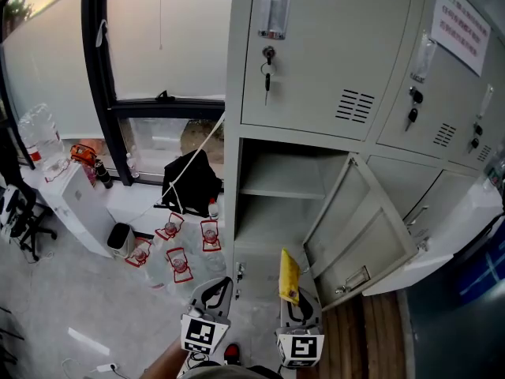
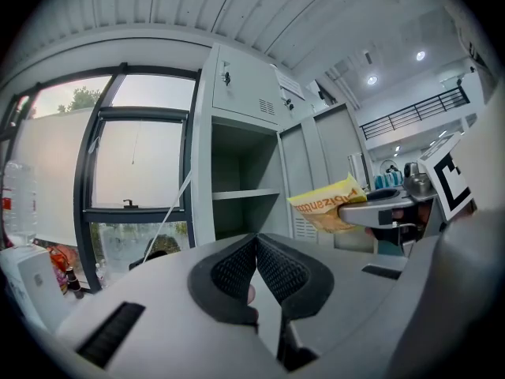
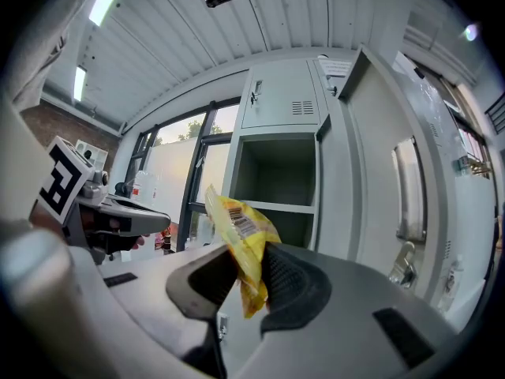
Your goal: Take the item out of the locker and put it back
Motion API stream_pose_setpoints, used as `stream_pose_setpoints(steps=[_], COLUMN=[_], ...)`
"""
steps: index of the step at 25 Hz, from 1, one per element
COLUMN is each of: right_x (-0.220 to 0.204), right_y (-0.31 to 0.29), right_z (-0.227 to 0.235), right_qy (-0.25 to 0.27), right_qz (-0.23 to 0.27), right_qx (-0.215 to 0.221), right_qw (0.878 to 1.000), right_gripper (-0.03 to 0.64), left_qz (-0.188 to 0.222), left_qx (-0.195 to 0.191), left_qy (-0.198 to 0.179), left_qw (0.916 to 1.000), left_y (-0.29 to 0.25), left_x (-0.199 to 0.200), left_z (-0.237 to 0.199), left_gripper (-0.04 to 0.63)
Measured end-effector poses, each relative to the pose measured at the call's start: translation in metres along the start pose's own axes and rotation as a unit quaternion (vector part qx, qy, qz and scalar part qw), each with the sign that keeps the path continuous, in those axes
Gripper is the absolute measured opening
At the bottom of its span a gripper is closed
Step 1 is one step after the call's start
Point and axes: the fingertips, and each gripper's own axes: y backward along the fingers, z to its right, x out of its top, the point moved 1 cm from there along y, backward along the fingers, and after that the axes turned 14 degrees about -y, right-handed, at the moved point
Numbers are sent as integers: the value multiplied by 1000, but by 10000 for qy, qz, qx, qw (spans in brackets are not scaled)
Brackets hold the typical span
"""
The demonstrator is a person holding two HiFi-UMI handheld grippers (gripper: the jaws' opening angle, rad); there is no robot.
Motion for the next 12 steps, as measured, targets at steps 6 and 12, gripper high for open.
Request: stream_pose_setpoints(steps=[6,12], right_x=[37,79], right_y=[-25,-47], right_z=[1,-4], right_qy=[367,803], right_qz=[385,696], right_qx=[104,155], right_qw=[9985,9942], right_gripper=[91,92], left_qz=[20,42], left_qx=[8,7], left_qy=[-32,-43], left_qw=[10000,10000], left_y=[-5,-3], left_x=[-6,-8], left_z=[-15,-21], left_gripper=[21,21])
